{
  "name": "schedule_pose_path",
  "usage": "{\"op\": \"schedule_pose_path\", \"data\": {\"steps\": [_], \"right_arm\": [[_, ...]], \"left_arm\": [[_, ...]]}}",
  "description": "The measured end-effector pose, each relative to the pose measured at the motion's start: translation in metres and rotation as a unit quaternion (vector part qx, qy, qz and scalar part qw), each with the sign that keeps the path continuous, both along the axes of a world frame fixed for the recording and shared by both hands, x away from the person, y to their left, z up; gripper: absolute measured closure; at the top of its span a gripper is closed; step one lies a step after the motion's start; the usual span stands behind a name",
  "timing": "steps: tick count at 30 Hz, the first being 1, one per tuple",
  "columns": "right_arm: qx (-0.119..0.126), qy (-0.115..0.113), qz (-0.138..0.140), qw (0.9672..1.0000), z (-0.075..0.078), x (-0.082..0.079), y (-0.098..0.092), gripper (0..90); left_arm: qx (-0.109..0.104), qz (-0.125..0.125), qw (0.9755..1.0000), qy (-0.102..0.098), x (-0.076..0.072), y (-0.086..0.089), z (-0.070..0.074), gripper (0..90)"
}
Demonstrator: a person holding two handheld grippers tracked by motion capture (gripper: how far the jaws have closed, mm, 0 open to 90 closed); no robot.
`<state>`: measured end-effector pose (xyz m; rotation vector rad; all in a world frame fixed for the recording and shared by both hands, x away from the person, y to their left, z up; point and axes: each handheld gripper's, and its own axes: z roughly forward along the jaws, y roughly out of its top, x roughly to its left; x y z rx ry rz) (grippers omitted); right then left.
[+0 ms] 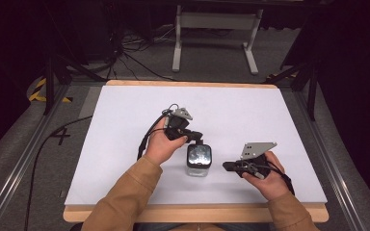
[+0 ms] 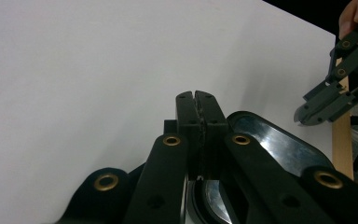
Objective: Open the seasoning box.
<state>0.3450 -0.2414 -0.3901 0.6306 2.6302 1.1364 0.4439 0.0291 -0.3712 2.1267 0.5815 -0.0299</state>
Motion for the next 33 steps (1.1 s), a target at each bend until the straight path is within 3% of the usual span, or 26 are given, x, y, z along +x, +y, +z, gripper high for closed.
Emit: {"op": "schedule_pose_path", "data": {"steps": [7, 13, 16, 31, 33], "right_arm": [[0.010, -0.002, 0.013, 0.9999, 0.002, -0.004, 0.011, 89.2], [0.045, -0.004, 0.031, 0.9985, 0.007, -0.010, 0.024, 89.8], [0.050, -0.008, 0.035, 0.9981, 0.009, -0.011, 0.027, 89.9], [0.067, -0.024, 0.023, 0.9972, 0.009, -0.010, 0.036, 89.9], [0.067, -0.024, 0.024, 0.9972, 0.009, -0.010, 0.037, 89.9]], "left_arm": [[-0.002, -0.001, 1.0000, 0.003, 0.001, 0.001, -0.001, 89.5], [-0.009, 0.003, 0.9999, 0.009, 0.002, 0.001, -0.002, 89.5], [-0.008, 0.001, 0.9999, 0.012, 0.003, 0.002, -0.002, 89.5], [-0.011, 0.005, 0.9998, 0.012, 0.003, 0.001, -0.003, 89.3], [-0.009, 0.010, 0.9998, 0.012, 0.003, 0.001, -0.003, 86.2]]}}
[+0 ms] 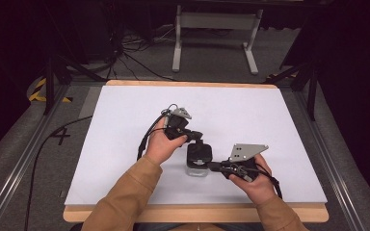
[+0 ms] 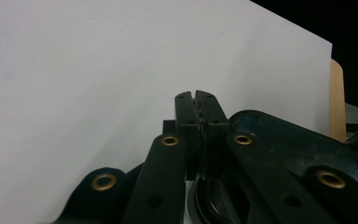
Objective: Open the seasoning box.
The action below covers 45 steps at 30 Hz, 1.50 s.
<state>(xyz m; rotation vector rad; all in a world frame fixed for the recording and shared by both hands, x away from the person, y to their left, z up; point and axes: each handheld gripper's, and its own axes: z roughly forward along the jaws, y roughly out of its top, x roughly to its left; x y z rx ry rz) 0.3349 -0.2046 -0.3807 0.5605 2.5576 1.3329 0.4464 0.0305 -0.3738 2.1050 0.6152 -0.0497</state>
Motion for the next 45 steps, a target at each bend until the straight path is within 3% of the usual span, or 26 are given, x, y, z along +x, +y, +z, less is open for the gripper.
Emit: {"op": "schedule_pose_path", "data": {"steps": [3, 6, 9, 14, 19, 21, 23, 26, 31, 32, 38, 41, 45], "right_arm": [[0.002, 0.000, -0.001, 1.0000, 0.001, 0.000, 0.000, 90.0], [0.004, -0.005, -0.001, 1.0000, 0.002, 0.000, -0.001, 90.0], [0.009, -0.009, -0.003, 0.9999, 0.004, 0.001, -0.001, 90.0], [0.016, -0.020, 0.000, 0.9997, 0.010, 0.005, 0.001, 90.0], [0.024, -0.029, 0.000, 0.9993, 0.016, 0.009, 0.000, 90.0], [0.031, -0.033, -0.001, 0.9990, 0.018, 0.011, 0.000, 90.0], [0.037, -0.035, -0.002, 0.9987, 0.018, 0.012, -0.001, 90.0], [0.041, -0.042, -0.004, 0.9983, 0.021, 0.014, 0.000, 90.0], [0.052, -0.046, -0.006, 0.9976, 0.024, 0.019, 0.002, 90.0], [0.052, -0.047, -0.006, 0.9975, 0.025, 0.020, 0.002, 90.0], [0.066, -0.046, -0.009, 0.9967, 0.027, 0.028, 0.002, 90.0], [0.073, -0.038, -0.008, 0.9966, 0.025, 0.033, 0.002, 90.0], [0.079, -0.042, -0.009, 0.9960, 0.024, 0.038, 0.003, 90.0]], "left_arm": [[0.009, 0.017, 0.9997, -0.012, -0.001, 0.001, 0.002, 72.6], [-0.003, 0.025, 0.9996, -0.015, -0.004, 0.007, 0.008, 68.2], [-0.016, 0.033, 0.9989, -0.028, -0.009, 0.017, 0.017, 68.3], [-0.026, 0.050, 0.9981, -0.025, -0.018, 0.036, 0.026, 71.8], [0.003, 0.053, 0.9983, -0.025, -0.028, 0.059, 0.030, 76.6], [0.017, 0.047, 0.9986, -0.017, -0.035, 0.068, 0.029, 77.6], [0.032, 0.041, 0.9985, -0.014, -0.040, 0.073, 0.028, 77.6], [0.037, 0.037, 0.9986, -0.010, -0.045, 0.079, 0.026, 78.1], [0.060, 0.021, 0.9979, 0.015, -0.051, 0.084, 0.022, 78.7], [0.073, 0.013, 0.9971, 0.018, -0.052, 0.087, 0.021, 78.7], [0.097, -0.008, 0.9943, 0.044, -0.058, 0.085, 0.007, 79.2], [0.118, -0.028, 0.9907, 0.062, -0.060, 0.081, -0.002, 78.3], [0.119, -0.028, 0.9896, 0.076, -0.060, 0.081, -0.008, 79.5]]}}
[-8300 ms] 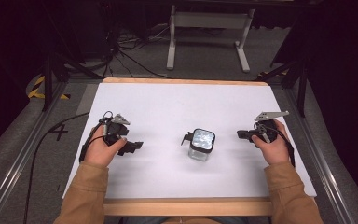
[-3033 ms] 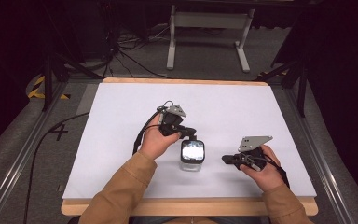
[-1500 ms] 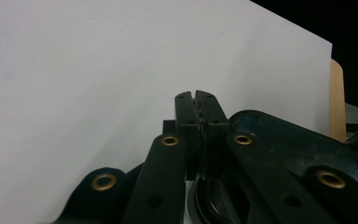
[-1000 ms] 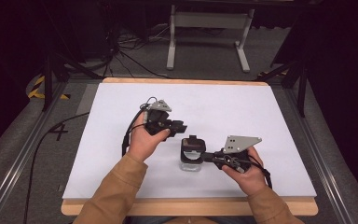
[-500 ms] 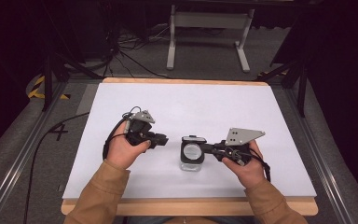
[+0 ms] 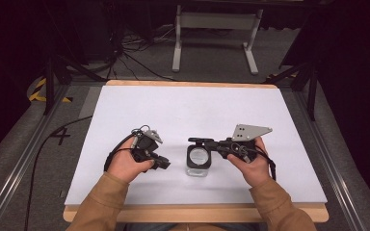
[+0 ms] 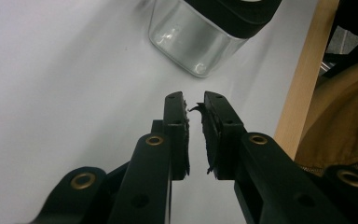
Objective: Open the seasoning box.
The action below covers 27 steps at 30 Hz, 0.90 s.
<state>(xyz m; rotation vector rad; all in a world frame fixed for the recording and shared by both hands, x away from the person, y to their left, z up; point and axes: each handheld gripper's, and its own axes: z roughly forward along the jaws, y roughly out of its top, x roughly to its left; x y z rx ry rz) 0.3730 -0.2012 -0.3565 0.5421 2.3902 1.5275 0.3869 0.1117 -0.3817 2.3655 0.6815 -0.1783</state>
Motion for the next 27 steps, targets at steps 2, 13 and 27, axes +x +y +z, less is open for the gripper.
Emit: {"op": "schedule_pose_path", "data": {"steps": [2, 13, 27], "right_arm": [[0.000, 0.003, -0.002, 1.0000, 0.000, 0.002, 0.001, 90.0], [0.008, 0.012, -0.018, 0.9997, -0.006, 0.017, 0.000, 90.0], [0.012, 0.014, -0.041, 0.9990, -0.013, 0.030, -0.001, 90.0]], "left_arm": [[-0.001, -0.001, 1.0000, 0.006, 0.000, 0.000, -0.003, 79.8], [-0.003, -0.015, 0.9998, -0.009, -0.001, -0.029, -0.026, 86.8], [-0.028, 0.017, 0.9990, -0.030, -0.001, -0.032, -0.031, 86.8]]}}
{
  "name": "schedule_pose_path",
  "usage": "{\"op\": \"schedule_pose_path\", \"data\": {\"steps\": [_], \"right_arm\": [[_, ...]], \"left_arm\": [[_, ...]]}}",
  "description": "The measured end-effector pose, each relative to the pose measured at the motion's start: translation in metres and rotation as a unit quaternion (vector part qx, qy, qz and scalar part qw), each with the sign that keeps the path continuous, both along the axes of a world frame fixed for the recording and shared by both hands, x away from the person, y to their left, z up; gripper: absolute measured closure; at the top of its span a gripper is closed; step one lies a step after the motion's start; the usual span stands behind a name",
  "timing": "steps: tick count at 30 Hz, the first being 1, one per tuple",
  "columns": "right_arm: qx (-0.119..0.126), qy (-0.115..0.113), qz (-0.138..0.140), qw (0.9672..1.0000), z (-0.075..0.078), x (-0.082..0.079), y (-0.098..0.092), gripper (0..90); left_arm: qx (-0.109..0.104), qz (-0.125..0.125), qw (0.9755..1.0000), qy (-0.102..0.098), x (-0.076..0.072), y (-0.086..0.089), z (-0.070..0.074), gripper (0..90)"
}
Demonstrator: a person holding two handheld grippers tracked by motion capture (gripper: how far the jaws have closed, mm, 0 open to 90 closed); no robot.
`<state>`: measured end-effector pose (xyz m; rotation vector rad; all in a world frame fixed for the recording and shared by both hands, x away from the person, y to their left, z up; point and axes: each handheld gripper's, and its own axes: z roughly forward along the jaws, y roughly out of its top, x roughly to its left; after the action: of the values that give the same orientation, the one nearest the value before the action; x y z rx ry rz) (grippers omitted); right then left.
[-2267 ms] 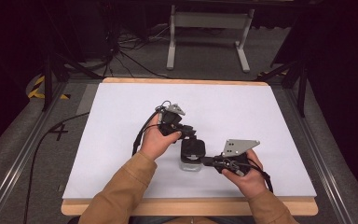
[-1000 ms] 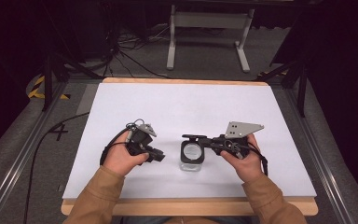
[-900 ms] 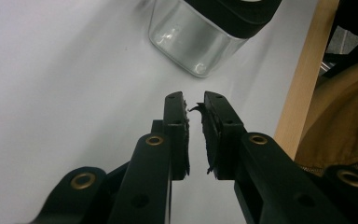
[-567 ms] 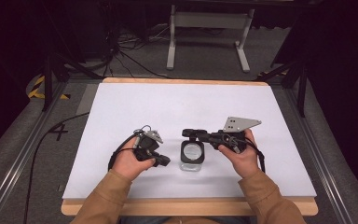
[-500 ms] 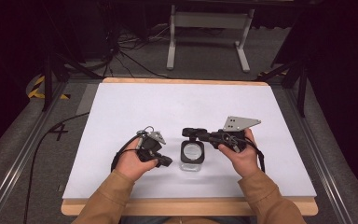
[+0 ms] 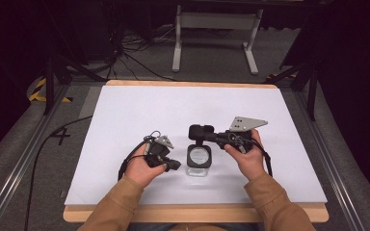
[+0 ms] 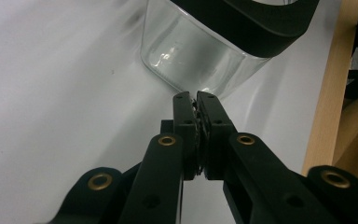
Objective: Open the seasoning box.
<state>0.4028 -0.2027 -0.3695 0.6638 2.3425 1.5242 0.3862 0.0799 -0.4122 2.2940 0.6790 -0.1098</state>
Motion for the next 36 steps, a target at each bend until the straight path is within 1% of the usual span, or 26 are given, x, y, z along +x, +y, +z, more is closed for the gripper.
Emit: {"op": "schedule_pose_path", "data": {"steps": [2, 4, 9, 11, 12, 15, 16, 18, 19, 20, 21, 22, 25, 28, 31, 33, 36], "right_arm": [[-0.002, 0.001, -0.004, 1.0000, -0.001, 0.002, 0.000, 90.0], [-0.003, 0.004, -0.004, 1.0000, -0.003, 0.003, 0.001, 90.0], [-0.005, 0.003, -0.002, 1.0000, -0.003, 0.002, 0.001, 89.9], [-0.005, 0.004, -0.001, 1.0000, -0.003, 0.003, 0.001, 89.9], [-0.005, 0.004, -0.001, 1.0000, -0.003, 0.002, 0.001, 89.9], [-0.005, 0.003, 0.000, 1.0000, -0.003, 0.001, 0.002, 89.8], [-0.005, 0.003, 0.003, 1.0000, -0.002, 0.001, 0.002, 89.7], [-0.008, 0.003, 0.004, 1.0000, -0.002, -0.001, 0.003, 88.0], [-0.009, 0.008, 0.005, 0.9999, -0.001, -0.001, 0.002, 87.3], [-0.009, 0.009, 0.007, 0.9999, 0.000, -0.002, 0.002, 87.3], [-0.009, 0.009, 0.007, 0.9999, 0.000, -0.002, 0.002, 87.3], [-0.010, 0.010, 0.008, 0.9999, 0.001, -0.003, 0.001, 87.3], [-0.006, 0.005, 0.014, 0.9999, 0.010, -0.010, -0.004, 85.6], [0.000, -0.002, 0.015, 0.9999, 0.020, -0.017, -0.009, 83.6], [-0.004, -0.011, 0.005, 0.9999, 0.031, -0.024, -0.015, 80.5], [-0.009, -0.015, 0.000, 0.9998, 0.034, -0.027, -0.020, 79.0], [-0.017, -0.010, -0.016, 0.9997, 0.038, -0.028, -0.028, 76.0]], "left_arm": [[-0.006, -0.002, 1.0000, 0.002, -0.001, -0.001, 0.000, 86.7], [-0.007, -0.003, 1.0000, -0.002, -0.001, -0.003, 0.000, 86.4], [-0.006, -0.015, 0.9999, -0.001, -0.004, -0.009, -0.001, 86.2], [-0.004, -0.015, 0.9999, 0.002, -0.005, -0.011, -0.001, 86.1], [-0.006, -0.017, 0.9998, -0.001, -0.004, -0.011, -0.001, 86.1], [-0.003, -0.017, 0.9999, -0.001, -0.004, -0.011, 0.000, 85.9], [-0.001, -0.017, 0.9999, -0.001, -0.004, -0.009, 0.001, 85.7], [-0.005, -0.011, 0.9999, -0.003, -0.003, -0.005, 0.003, 85.3], [-0.004, -0.008, 1.0000, -0.002, -0.003, -0.003, 0.004, 85.1], [-0.004, -0.007, 1.0000, -0.006, -0.002, -0.001, 0.006, 84.7], [-0.004, -0.007, 1.0000, -0.006, -0.002, -0.001, 0.006, 84.2], [-0.006, -0.003, 0.9999, -0.010, -0.002, 0.004, 0.010, 84.2], [-0.013, 0.010, 0.9997, -0.017, -0.002, 0.012, 0.018, 82.5], [-0.019, 0.021, 0.9991, -0.032, -0.004, 0.024, 0.029, 81.1], [-0.026, 0.034, 0.9983, -0.040, -0.006, 0.034, 0.039, 79.3], [-0.029, 0.042, 0.9976, -0.046, -0.006, 0.041, 0.044, 78.0], [-0.030, 0.055, 0.9968, -0.049, -0.006, 0.051, 0.050, 75.6]]}}
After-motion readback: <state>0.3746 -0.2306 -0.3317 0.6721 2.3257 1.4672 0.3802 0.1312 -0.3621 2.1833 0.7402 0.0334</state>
